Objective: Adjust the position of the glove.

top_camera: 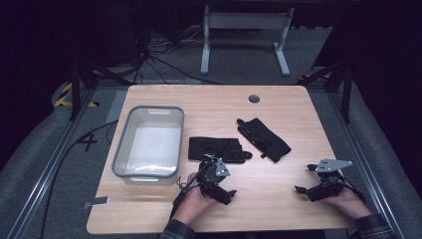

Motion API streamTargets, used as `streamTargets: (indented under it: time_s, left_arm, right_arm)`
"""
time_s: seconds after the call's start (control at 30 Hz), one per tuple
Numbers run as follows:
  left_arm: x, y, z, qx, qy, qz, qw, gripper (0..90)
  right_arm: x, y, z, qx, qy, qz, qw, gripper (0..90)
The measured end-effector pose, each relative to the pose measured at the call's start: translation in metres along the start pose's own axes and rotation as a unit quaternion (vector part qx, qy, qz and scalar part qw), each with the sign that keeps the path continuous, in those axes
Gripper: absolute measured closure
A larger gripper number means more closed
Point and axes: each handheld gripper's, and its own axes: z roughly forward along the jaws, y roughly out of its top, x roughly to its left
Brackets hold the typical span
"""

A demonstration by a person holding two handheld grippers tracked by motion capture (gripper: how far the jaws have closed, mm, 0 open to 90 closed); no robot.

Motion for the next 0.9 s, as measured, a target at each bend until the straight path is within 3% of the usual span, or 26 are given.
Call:
streamTargets:
  time_s: [0.17,0.3,0.47,0.77,0.9]
  left_arm:
    - [0.000,0.000,0.000,0.000,-0.001,0.001,1.0000,0.0]
    - [0.000,0.000,0.000,0.000,-0.001,0.001,1.0000,0.0]
    - [0.000,0.000,0.000,0.000,-0.001,0.001,1.0000,0.0]
    - [0.000,0.000,0.000,0.000,-0.002,0.001,1.0000,0.0]
    - [0.000,0.000,0.000,0.000,-0.002,0.001,1.0000,0.0]
  right_arm:
    - [-0.001,0.000,-0.001,0.004,0.003,-0.003,1.0000,1.9]
    - [-0.003,0.004,-0.005,0.010,0.008,-0.002,0.9999,15.3]
    - [-0.005,0.011,-0.009,0.006,0.009,0.002,0.9999,21.4]
    - [-0.009,0.034,-0.011,-0.014,0.027,0.001,0.9995,55.6]
    - [-0.010,0.040,-0.010,-0.015,0.035,-0.005,0.9993,66.2]
